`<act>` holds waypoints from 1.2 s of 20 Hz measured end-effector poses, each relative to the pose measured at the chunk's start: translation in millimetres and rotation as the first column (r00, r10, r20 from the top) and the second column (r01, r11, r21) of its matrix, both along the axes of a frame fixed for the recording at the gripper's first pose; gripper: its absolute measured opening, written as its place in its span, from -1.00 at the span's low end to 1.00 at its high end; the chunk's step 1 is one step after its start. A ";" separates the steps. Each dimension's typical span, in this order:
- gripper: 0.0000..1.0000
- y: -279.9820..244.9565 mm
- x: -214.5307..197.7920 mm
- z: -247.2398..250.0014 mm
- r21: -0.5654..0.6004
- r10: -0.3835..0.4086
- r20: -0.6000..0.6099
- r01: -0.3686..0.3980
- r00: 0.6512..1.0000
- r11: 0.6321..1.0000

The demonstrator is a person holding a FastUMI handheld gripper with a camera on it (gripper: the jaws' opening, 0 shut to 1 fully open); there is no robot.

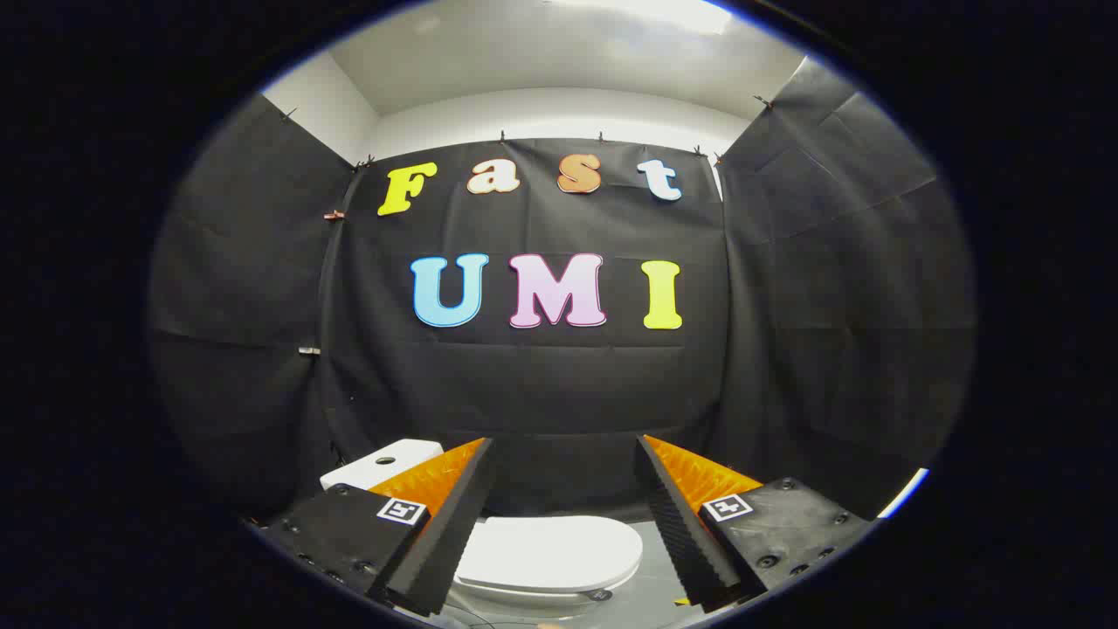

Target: Open the toilet lid.

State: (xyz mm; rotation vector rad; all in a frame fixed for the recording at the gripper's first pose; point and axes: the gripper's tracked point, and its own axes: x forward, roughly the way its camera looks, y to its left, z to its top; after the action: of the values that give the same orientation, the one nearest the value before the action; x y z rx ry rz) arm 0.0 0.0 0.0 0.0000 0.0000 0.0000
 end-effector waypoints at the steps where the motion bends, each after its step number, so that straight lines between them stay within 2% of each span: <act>1: 0.98 -0.2 -0.8 0.3 -0.001 -0.001 0.000 0.001 1.000 1.000; 24: 0.98 -2.8 -3.8 -1.1 0.003 -0.043 -0.024 0.043 0.999 0.999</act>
State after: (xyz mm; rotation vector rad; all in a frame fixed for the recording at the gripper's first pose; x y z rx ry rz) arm -3.8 -2.8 -1.1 0.0033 0.0243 -0.0427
